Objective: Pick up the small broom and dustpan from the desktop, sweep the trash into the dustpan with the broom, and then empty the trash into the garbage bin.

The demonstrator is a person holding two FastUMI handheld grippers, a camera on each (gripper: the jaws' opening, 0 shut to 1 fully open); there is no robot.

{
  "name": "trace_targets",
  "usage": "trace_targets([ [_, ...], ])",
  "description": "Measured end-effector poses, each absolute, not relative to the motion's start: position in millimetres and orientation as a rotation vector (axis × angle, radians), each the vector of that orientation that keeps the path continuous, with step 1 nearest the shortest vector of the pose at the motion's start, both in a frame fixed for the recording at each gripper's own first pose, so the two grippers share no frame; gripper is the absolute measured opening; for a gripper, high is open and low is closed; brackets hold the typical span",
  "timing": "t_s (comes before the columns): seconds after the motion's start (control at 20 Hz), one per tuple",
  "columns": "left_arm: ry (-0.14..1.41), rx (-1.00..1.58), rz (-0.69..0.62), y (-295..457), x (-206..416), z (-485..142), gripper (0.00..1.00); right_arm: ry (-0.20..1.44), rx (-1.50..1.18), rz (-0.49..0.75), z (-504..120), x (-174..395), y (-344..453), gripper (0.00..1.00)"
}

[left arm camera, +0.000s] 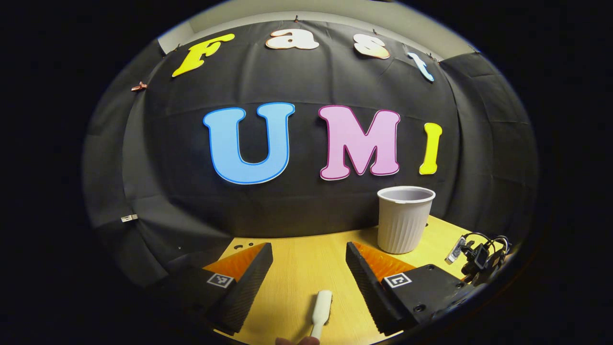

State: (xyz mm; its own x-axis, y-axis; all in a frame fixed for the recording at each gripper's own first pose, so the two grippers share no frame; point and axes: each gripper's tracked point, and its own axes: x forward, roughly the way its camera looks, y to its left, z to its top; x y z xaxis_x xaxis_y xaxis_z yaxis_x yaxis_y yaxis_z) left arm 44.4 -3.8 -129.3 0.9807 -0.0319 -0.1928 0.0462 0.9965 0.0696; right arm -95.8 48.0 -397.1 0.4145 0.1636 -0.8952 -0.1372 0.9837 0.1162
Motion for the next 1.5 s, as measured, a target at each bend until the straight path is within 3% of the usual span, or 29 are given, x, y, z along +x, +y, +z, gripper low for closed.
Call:
trace_targets([
  [0.05,0.200,0.072,-0.033,-4,43,-133,0.98,1.137,0.024,0.184,-406,-92,46,0.87],
  [0.15,0.218,0.069,-0.027,-4,41,-140,0.98,1.134,0.049,0.157,-406,-87,44,0.47],
  [0.2,0.227,0.072,-0.024,-3,40,-143,0.98,1.132,0.042,0.162,-406,-85,44,0.41],
  [0.35,0.258,0.080,-0.017,-1,38,-155,0.98,1.116,0.031,0.197,-405,-84,45,0.36],
  [0.45,0.303,0.084,-0.017,2,39,-170,0.98,1.116,0.029,0.218,-401,-84,42,0.39],
  [0.5,0.340,0.082,-0.025,3,39,-181,0.97,1.113,0.014,0.220,-396,-83,37,0.34],
  [0.55,0.390,0.077,-0.044,1,37,-195,0.96,1.099,-0.007,0.225,-390,-83,30,0.37],
  [0.65,0.503,0.058,-0.077,-2,34,-223,0.96,1.081,-0.061,0.259,-376,-81,18,0.32],
  [0.7,0.567,0.042,-0.095,-4,33,-237,0.96,1.089,-0.081,0.280,-370,-83,12,0.41],
  [0.75,0.630,0.025,-0.109,-8,30,-254,0.96,1.110,-0.093,0.301,-367,-85,7,0.36],
  [0.95,0.872,0.001,-0.129,-13,19,-318,0.97,1.160,-0.055,0.332,-355,-93,-6,0.36],
  [1.0,0.922,0.007,-0.133,-13,17,-332,0.97,1.156,-0.046,0.335,-352,-93,-8,0.40],
  [1.15,1.082,0.024,-0.132,-7,7,-369,0.95,1.148,-0.061,0.339,-350,-92,-16,0.32],
  [1.2,1.126,0.031,-0.127,-5,6,-380,0.95,1.145,-0.059,0.339,-350,-91,-17,0.41],
  [1.5,1.297,0.046,-0.099,0,0,-429,0.95,1.147,-0.069,0.325,-354,-89,-20,0.36],
])
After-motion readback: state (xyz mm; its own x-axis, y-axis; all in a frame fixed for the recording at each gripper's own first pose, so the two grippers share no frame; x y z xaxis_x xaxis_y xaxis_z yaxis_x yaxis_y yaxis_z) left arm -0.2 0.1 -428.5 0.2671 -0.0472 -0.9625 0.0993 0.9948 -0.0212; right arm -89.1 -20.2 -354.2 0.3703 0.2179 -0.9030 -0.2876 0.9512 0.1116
